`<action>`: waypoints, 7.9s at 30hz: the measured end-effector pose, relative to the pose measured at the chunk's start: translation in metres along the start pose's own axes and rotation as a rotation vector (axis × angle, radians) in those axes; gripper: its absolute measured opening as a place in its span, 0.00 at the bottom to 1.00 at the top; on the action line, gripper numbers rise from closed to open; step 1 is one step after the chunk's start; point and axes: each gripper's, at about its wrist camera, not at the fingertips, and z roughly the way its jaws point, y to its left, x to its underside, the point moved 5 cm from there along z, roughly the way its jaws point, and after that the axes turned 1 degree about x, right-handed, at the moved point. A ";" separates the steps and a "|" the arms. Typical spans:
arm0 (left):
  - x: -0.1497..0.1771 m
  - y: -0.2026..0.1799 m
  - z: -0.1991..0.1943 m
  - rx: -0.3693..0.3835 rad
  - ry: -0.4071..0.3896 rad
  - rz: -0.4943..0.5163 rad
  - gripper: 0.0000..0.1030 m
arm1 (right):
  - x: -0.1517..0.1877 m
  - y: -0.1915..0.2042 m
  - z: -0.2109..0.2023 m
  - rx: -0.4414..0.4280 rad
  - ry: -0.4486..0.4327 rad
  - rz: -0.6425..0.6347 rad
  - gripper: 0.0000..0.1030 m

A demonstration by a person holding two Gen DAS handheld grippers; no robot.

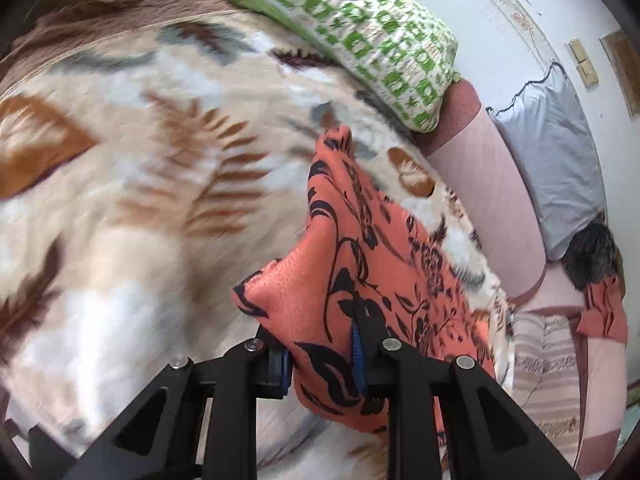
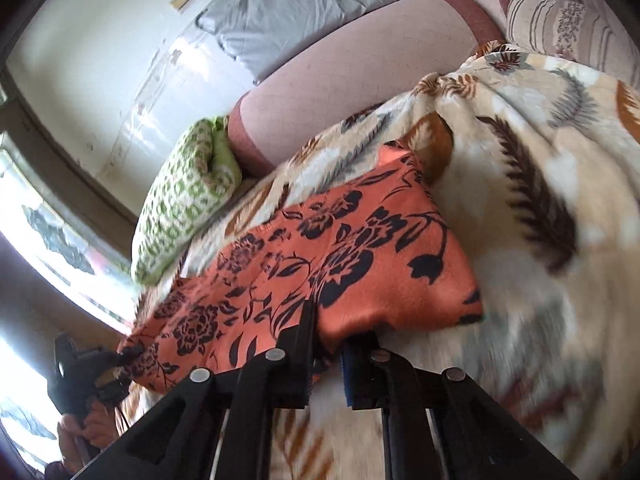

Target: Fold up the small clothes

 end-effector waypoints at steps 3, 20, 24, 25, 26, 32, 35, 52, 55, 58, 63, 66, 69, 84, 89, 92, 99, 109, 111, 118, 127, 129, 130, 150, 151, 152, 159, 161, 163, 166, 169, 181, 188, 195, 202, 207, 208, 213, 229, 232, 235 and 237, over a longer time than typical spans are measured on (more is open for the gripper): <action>0.020 0.023 -0.022 -0.024 -0.004 0.007 0.14 | 0.029 -0.011 -0.027 -0.008 0.025 0.030 0.08; 0.050 0.051 -0.009 0.019 0.038 -0.177 0.70 | 0.006 0.087 0.031 -0.045 0.170 -0.173 0.12; 0.041 0.037 0.000 0.030 -0.001 -0.141 0.70 | 0.010 0.105 0.086 -0.103 0.231 -0.183 0.12; 0.037 0.032 0.002 0.030 -0.015 -0.117 0.70 | 0.015 0.102 0.100 -0.083 0.260 -0.190 0.12; 0.034 0.028 0.006 0.019 -0.023 -0.100 0.70 | 0.028 0.090 0.124 -0.047 0.340 -0.186 0.12; 0.020 0.023 0.025 -0.040 -0.036 -0.078 0.29 | 0.031 0.064 0.139 -0.157 0.409 -0.074 0.01; 0.019 0.009 0.019 -0.039 -0.066 -0.046 0.25 | 0.032 0.063 0.141 -0.163 0.423 -0.050 0.01; 0.093 -0.262 0.018 0.077 -0.041 0.565 0.23 | -0.046 -0.004 0.070 -0.315 0.268 0.180 0.08; 0.140 -0.303 0.064 0.085 0.054 0.673 0.23 | -0.065 -0.041 0.052 -0.326 0.211 0.257 0.08; 0.181 -0.314 0.111 0.059 0.167 0.713 0.23 | -0.073 -0.080 0.046 -0.337 0.202 0.377 0.09; 0.195 -0.293 0.122 0.101 0.279 0.668 0.26 | -0.080 -0.094 0.054 -0.443 0.232 0.502 0.39; 0.181 -0.289 0.086 0.201 0.261 0.660 0.48 | -0.086 -0.079 0.055 -0.429 0.210 0.449 0.86; 0.161 -0.275 0.051 0.206 0.142 0.695 0.65 | -0.086 -0.067 0.060 -0.445 0.228 0.431 0.86; 0.147 -0.191 0.082 -0.094 0.203 0.635 0.65 | -0.066 0.008 0.059 -0.159 0.132 -0.011 0.16; 0.158 -0.220 0.082 -0.065 0.190 0.691 0.65 | -0.080 0.000 0.024 -0.122 0.008 -0.077 0.15; 0.168 -0.223 0.101 -0.173 0.192 0.766 0.66 | -0.064 -0.036 0.057 -0.075 0.213 0.052 0.15; 0.161 -0.225 0.103 -0.177 0.219 0.742 0.72 | -0.070 -0.076 0.060 -0.144 0.279 0.289 0.21; 0.089 -0.269 0.122 -0.233 0.109 0.711 0.72 | -0.075 -0.020 0.034 -0.351 0.214 0.077 0.21; 0.080 -0.273 0.140 -0.265 0.121 0.703 0.72 | -0.068 -0.019 0.042 -0.355 0.261 0.074 0.21; 0.076 -0.283 0.207 -0.339 0.178 0.736 0.72 | -0.042 -0.048 0.073 -0.235 0.420 0.098 0.17; 0.077 -0.274 0.257 -0.383 0.217 0.761 0.90 | -0.035 -0.062 0.085 -0.244 0.443 0.092 0.16; 0.074 -0.271 0.257 -0.354 0.221 0.730 0.91 | -0.037 -0.052 0.088 -0.248 0.451 0.102 0.16; 0.071 -0.270 0.252 -0.328 0.221 0.711 0.91 | -0.040 -0.049 0.088 -0.256 0.457 0.112 0.16; 0.119 -0.205 0.165 -0.274 0.228 0.782 1.00 | -0.105 -0.051 0.161 -0.199 0.382 0.227 0.19; 0.117 -0.201 0.167 -0.264 0.255 0.754 1.00 | -0.105 -0.056 0.159 -0.226 0.386 0.261 0.19; 0.114 -0.199 0.168 -0.254 0.282 0.726 1.00 | -0.107 -0.057 0.155 -0.229 0.389 0.277 0.19; 0.120 -0.213 0.120 -0.232 0.206 0.741 0.96 | -0.098 -0.024 0.100 -0.260 0.385 0.128 0.21; 0.127 -0.218 0.102 -0.209 0.184 0.747 0.96 | -0.085 -0.013 0.080 -0.267 0.383 0.069 0.21; 0.135 -0.223 0.085 -0.201 0.153 0.765 0.96 | -0.073 -0.004 0.063 -0.281 0.382 0.054 0.21; 0.146 -0.227 0.078 -0.266 0.124 0.828 0.96 | -0.057 0.007 0.041 -0.266 0.369 0.023 0.21; 0.163 -0.216 0.096 -0.396 0.153 0.933 0.96 | -0.032 0.001 0.032 -0.132 0.365 0.001 0.21; 0.177 -0.210 0.097 -0.453 0.149 0.953 0.99 | 0.014 -0.020 0.047 0.004 0.392 -0.035 0.22; 0.168 -0.217 0.065 -0.446 0.043 0.926 0.98 | 0.011 -0.026 0.047 0.015 0.380 -0.024 0.21; 0.156 -0.235 0.037 -0.399 -0.058 0.952 0.98 | 0.014 -0.024 0.045 0.030 0.369 -0.035 0.21; 0.147 -0.246 0.036 -0.350 -0.091 0.961 0.98 | 0.011 -0.028 0.048 0.005 0.381 -0.032 0.21; 0.143 -0.252 0.043 -0.325 -0.099 0.971 0.98 | 0.010 -0.030 0.050 -0.012 0.395 -0.012 0.21; 0.142 -0.253 0.045 -0.321 -0.100 0.973 0.98 | 0.010 -0.030 0.049 -0.011 0.394 -0.015 0.21; 0.137 -0.252 0.058 -0.298 -0.092 0.967 0.98 | 0.011 -0.029 0.048 -0.016 0.393 -0.021 0.21; 0.070 -0.214 0.121 -0.046 0.086 0.736 0.98 | -0.064 -0.046 -0.005 -0.115 0.082 0.089 0.96; 0.066 -0.211 0.134 -0.004 0.148 0.743 0.98 | -0.078 -0.064 0.020 -0.138 0.139 0.163 0.96; 0.067 -0.206 0.148 0.033 0.230 0.731 0.98 | -0.082 -0.078 0.049 -0.082 0.215 0.174 0.95; 0.067 -0.202 0.155 0.045 0.268 0.710 0.98 | -0.083 -0.084 0.067 -0.106 0.269 0.199 0.95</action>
